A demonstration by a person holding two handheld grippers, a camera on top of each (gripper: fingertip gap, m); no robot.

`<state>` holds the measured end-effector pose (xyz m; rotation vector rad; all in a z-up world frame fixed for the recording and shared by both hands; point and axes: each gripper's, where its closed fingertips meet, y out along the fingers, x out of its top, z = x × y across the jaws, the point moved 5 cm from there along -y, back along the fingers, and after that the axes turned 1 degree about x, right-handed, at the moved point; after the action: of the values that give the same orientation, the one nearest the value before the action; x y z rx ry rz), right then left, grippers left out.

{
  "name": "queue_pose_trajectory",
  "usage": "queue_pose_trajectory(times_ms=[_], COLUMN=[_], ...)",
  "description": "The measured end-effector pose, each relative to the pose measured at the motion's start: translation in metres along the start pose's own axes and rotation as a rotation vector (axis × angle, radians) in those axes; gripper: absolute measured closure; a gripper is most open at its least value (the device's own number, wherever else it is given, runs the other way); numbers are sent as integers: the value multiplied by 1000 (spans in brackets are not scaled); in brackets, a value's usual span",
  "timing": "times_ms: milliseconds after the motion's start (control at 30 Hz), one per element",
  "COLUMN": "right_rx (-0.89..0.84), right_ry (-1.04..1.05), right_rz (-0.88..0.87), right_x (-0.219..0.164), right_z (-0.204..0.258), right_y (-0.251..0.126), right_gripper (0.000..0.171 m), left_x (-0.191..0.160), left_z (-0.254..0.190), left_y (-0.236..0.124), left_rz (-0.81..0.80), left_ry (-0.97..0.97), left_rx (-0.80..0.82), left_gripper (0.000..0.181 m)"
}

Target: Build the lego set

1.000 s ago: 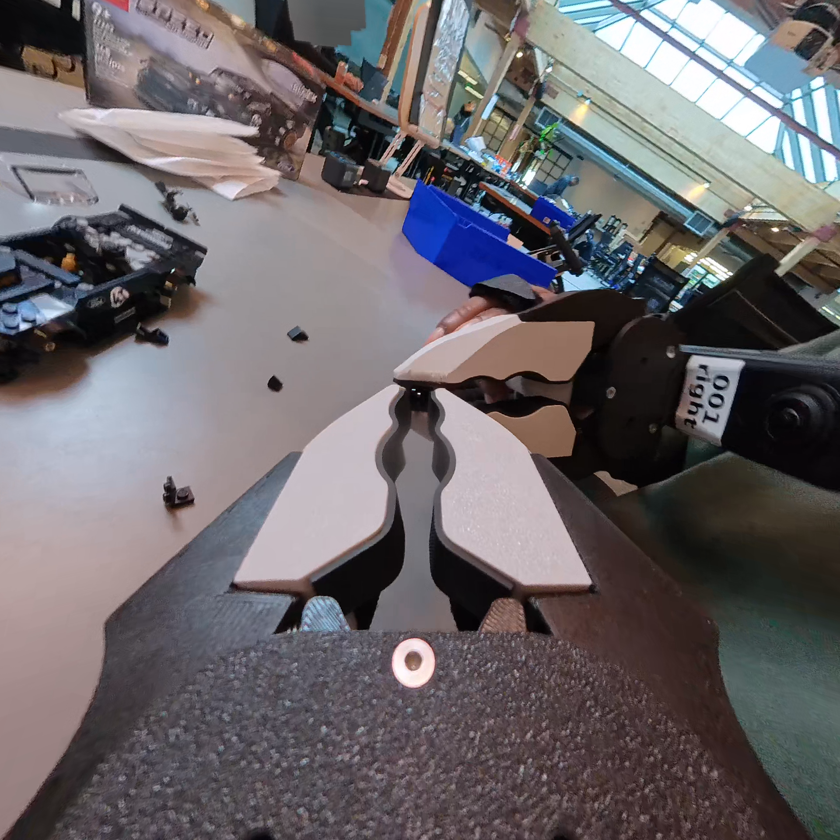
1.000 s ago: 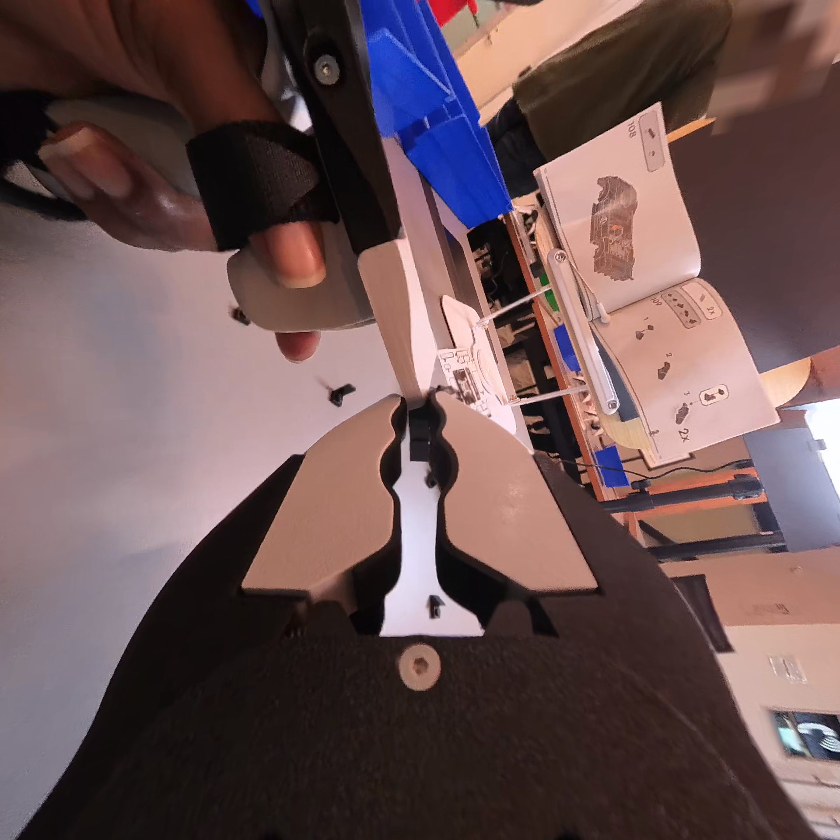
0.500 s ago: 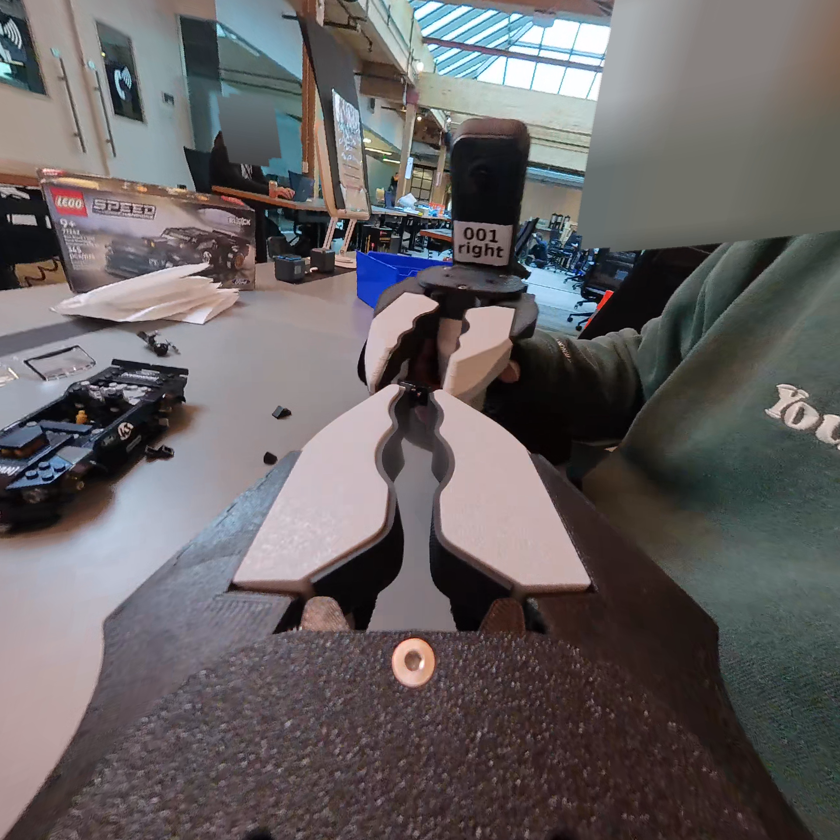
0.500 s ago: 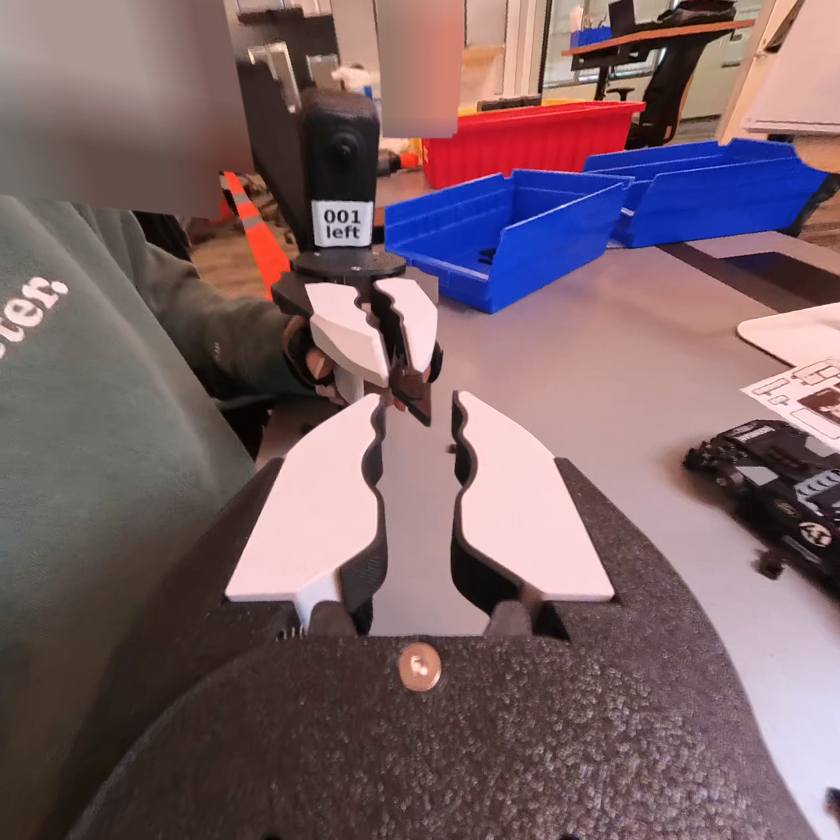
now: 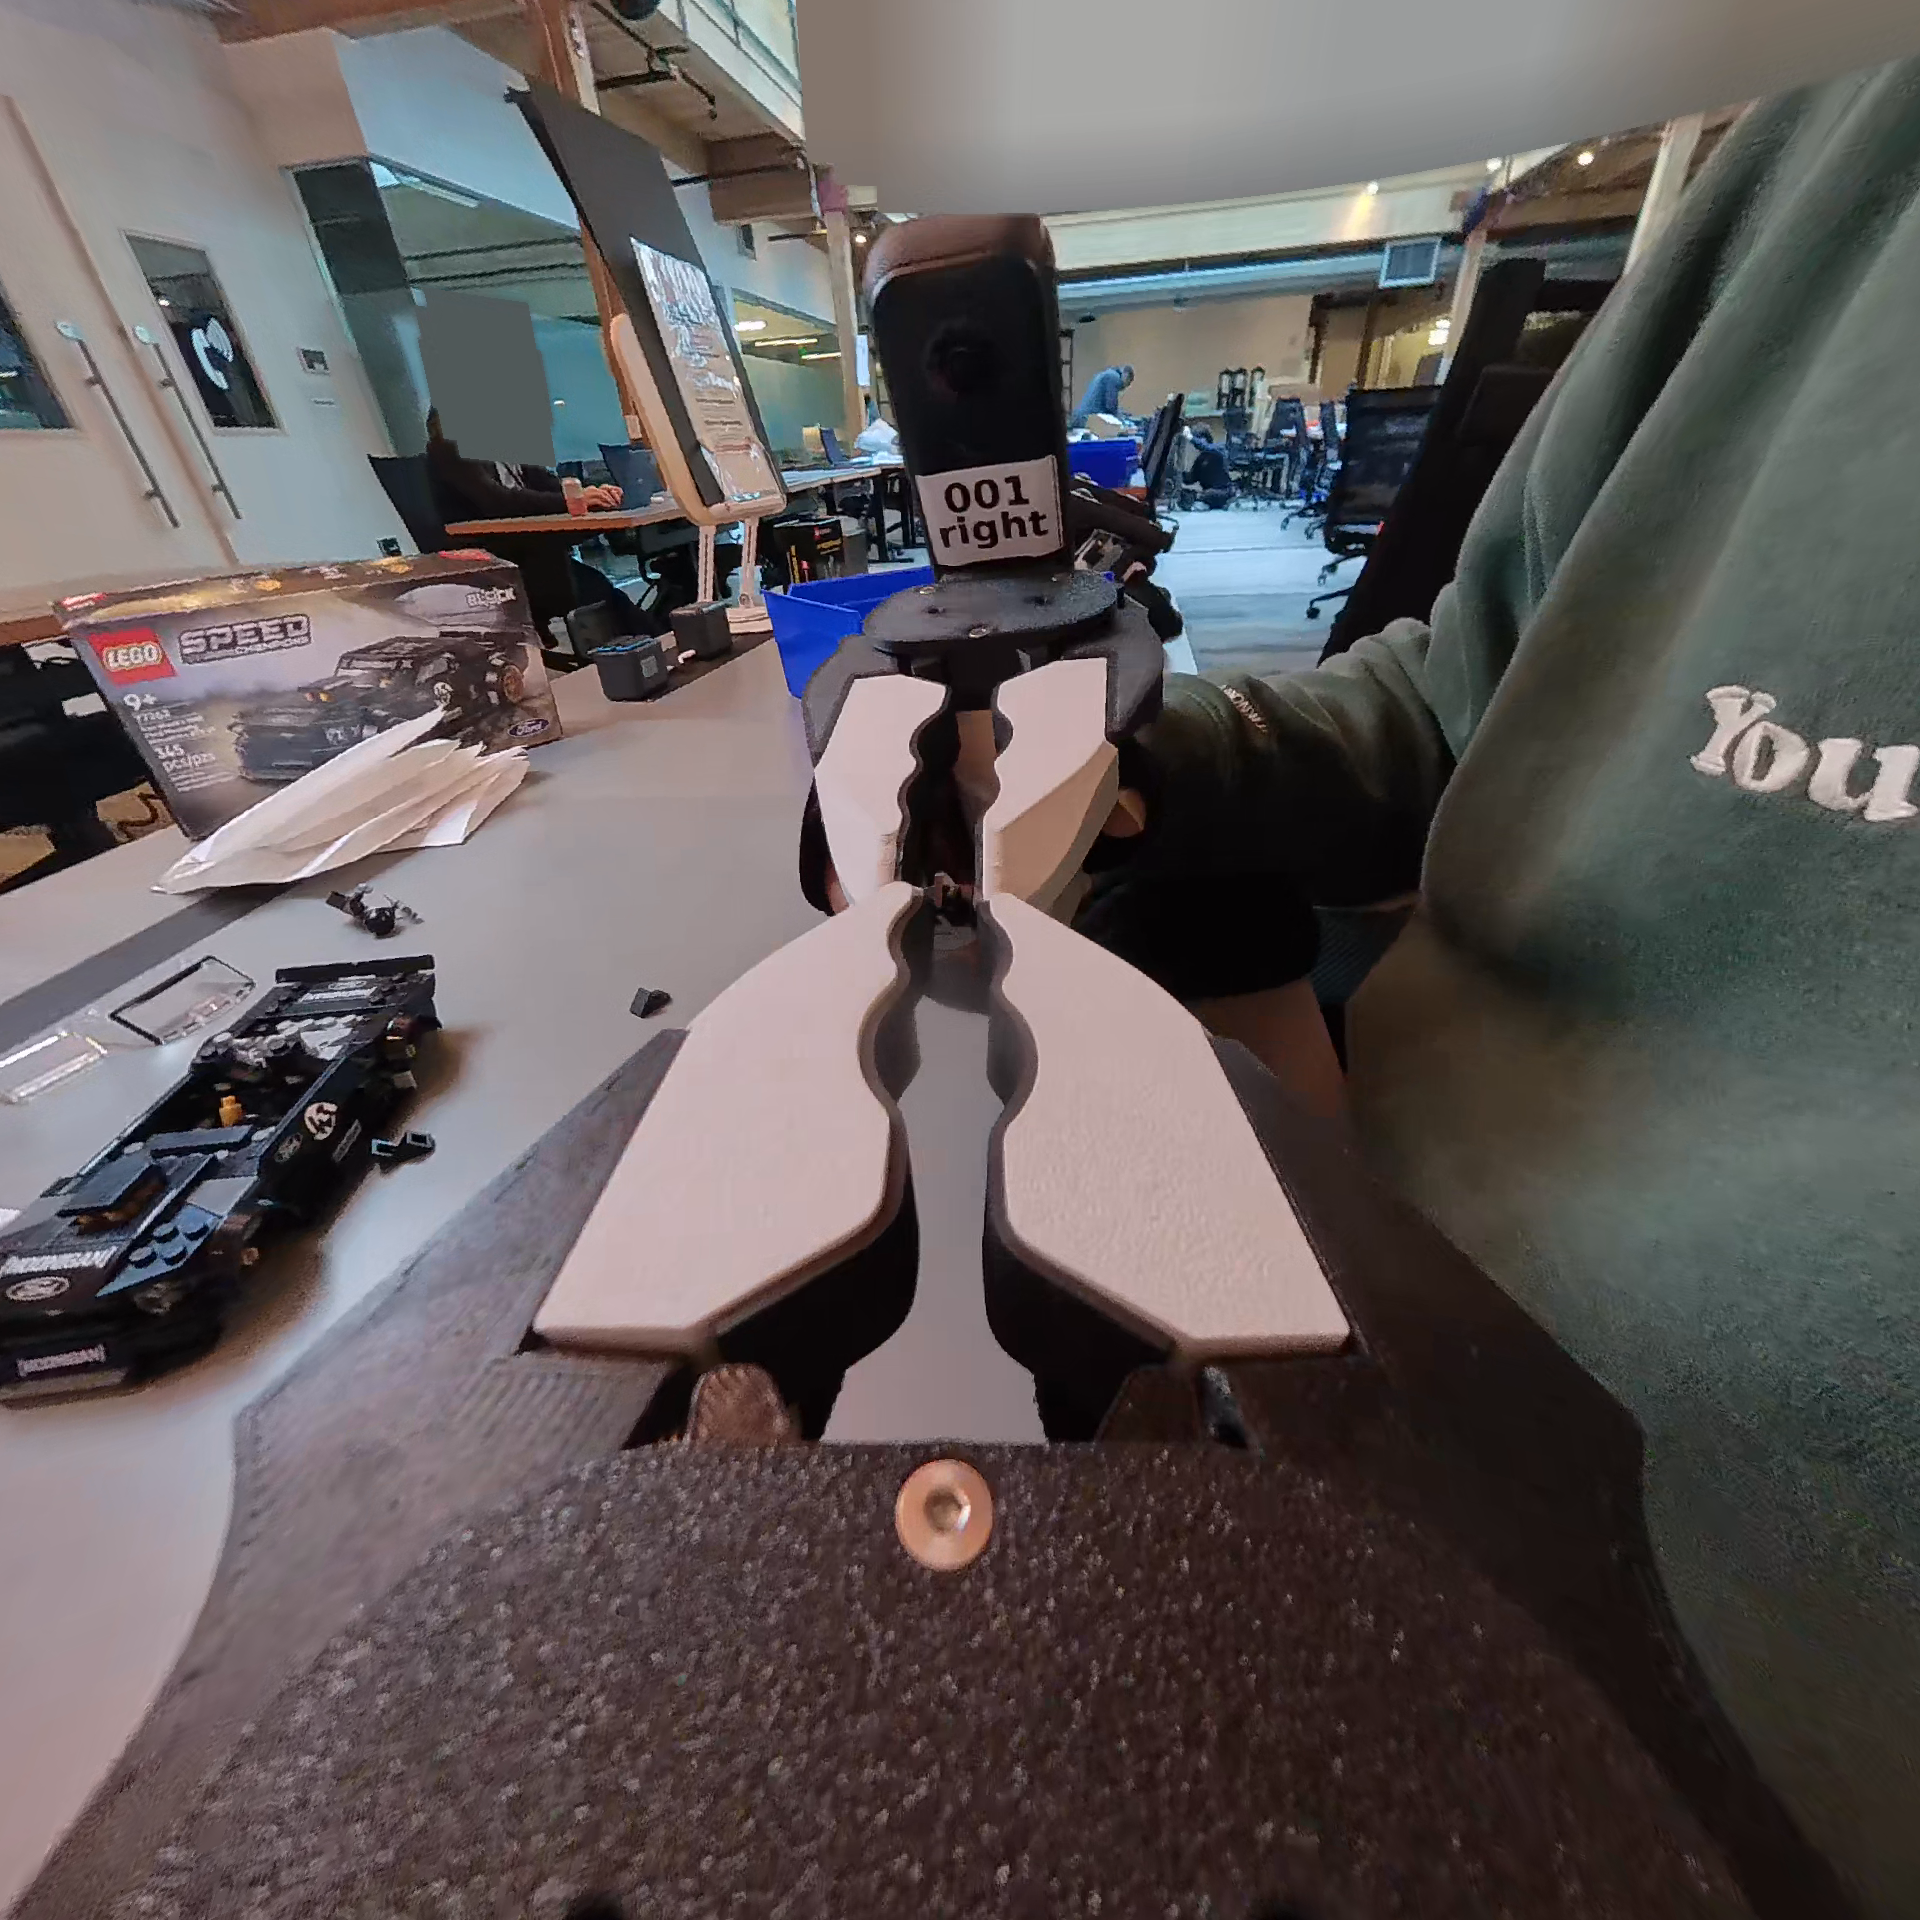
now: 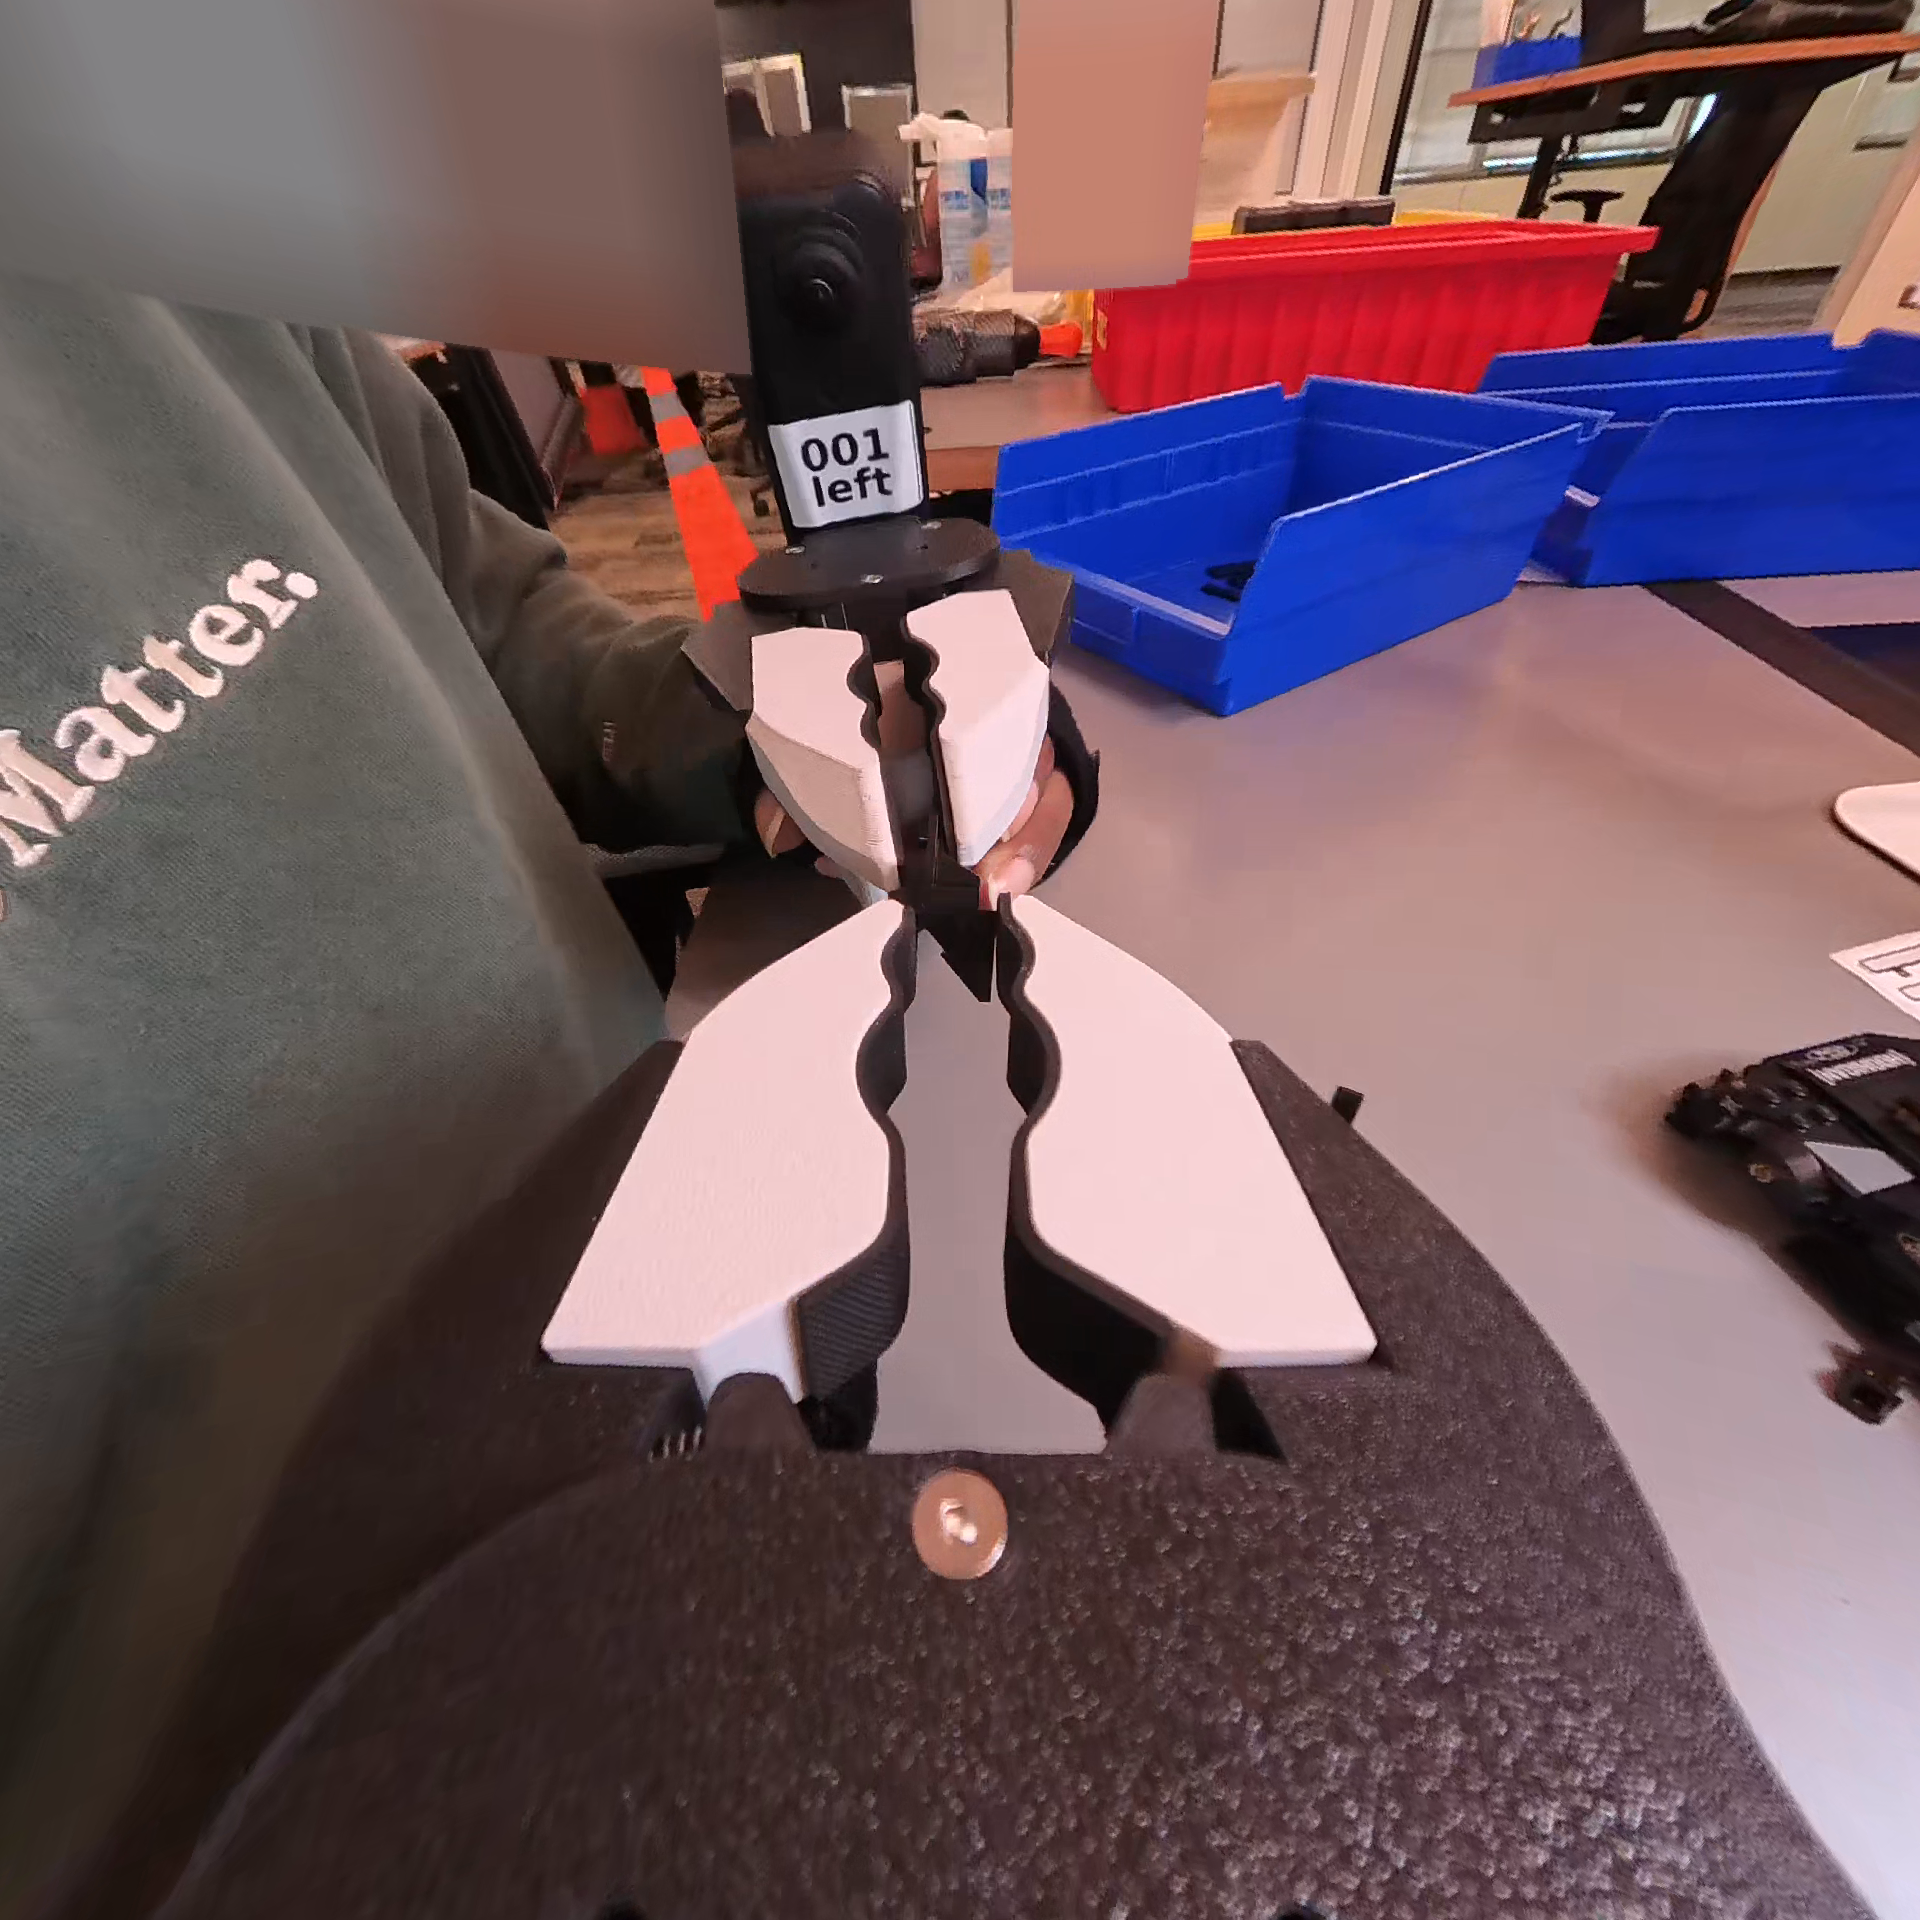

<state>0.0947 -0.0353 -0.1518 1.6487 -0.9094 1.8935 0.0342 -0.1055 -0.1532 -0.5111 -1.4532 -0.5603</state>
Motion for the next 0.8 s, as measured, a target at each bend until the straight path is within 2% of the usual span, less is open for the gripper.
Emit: queue_pose_trajectory(times_ms=[267,567,700,800], right_rx=[-3,25,-22,-146], right_ry=[-10,-31,-44,-129], right_rz=[51,98,78,73], right_x=[1,2,5,8], right_z=[2,8,4,-2], right_y=[2,7,7,6], right_gripper=[157,157,157,151], left_x=[0,1,1,1], left_z=[-2,-4,1,14], left_y=[-2,-4,-5,-7], left_rz=[14,43,-10,-82], left_ry=[-20,-21,-132,-297], left_rx=[-37,-59,-43,13], left_gripper=[166,172,173,172])
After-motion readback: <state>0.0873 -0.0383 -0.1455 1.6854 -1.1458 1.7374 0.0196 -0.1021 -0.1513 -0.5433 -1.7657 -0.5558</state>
